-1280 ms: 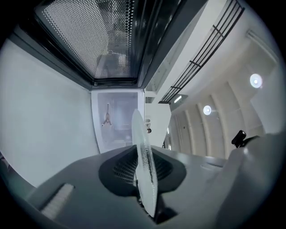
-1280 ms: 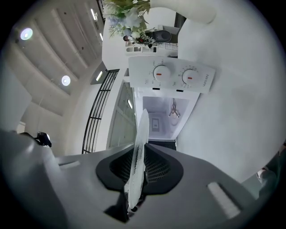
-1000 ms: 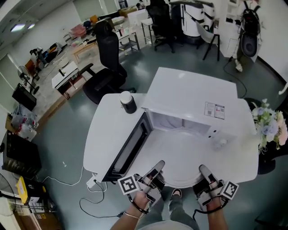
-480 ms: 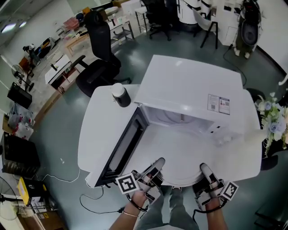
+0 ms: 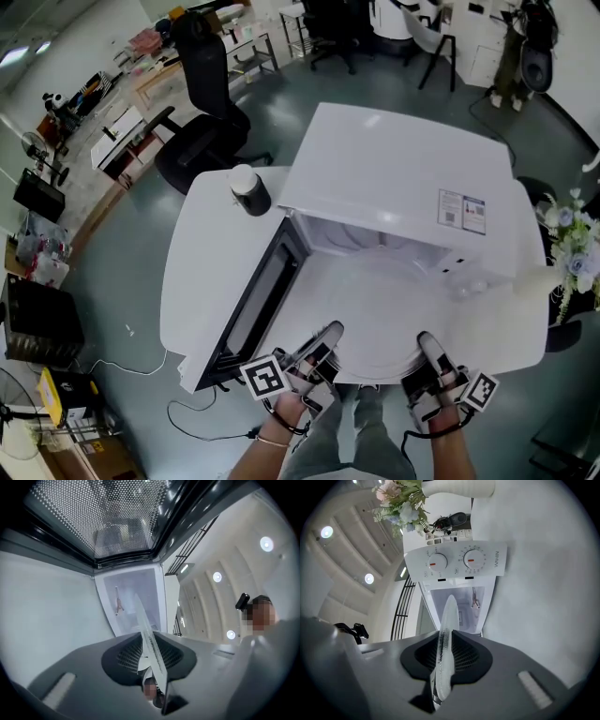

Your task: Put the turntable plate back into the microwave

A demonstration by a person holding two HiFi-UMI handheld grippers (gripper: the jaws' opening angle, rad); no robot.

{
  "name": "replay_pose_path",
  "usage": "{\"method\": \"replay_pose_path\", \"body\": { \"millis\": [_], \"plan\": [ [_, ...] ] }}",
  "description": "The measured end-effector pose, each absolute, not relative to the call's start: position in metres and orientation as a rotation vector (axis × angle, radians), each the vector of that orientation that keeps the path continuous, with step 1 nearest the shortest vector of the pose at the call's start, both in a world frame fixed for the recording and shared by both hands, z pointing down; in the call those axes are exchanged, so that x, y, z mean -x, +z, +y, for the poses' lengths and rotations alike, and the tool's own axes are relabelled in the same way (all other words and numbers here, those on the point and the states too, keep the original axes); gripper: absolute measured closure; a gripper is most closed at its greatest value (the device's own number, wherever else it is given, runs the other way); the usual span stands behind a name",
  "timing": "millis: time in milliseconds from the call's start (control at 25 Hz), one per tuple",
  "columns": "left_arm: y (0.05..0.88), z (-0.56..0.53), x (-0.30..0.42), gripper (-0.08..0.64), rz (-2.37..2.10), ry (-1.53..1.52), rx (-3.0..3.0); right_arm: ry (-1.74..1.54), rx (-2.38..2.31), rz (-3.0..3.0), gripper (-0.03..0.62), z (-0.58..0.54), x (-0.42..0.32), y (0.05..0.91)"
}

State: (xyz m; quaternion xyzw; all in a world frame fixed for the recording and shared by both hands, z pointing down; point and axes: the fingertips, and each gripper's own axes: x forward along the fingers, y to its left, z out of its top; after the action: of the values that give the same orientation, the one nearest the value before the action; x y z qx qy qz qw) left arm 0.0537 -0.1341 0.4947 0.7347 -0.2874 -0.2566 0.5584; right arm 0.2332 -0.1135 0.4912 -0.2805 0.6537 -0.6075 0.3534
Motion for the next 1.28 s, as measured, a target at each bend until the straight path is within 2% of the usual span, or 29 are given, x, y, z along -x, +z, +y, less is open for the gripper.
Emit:
{"method": "replay_pose_path", "body": {
  "millis": [600, 1280],
  "plan": [
    [0.494, -0.141, -0.047, 0.46, -0.936, -0.437, -1.864, -1.518, 0.714, 1.662, 0.538, -0.122, -0.235, 0.492],
    [0.484, -0.132, -0.019, 0.434, -1.382, -0.04, -2.105, -1.435, 0.77, 1.623, 0.537, -0.138, -0.231, 0.492]
  ]
}}
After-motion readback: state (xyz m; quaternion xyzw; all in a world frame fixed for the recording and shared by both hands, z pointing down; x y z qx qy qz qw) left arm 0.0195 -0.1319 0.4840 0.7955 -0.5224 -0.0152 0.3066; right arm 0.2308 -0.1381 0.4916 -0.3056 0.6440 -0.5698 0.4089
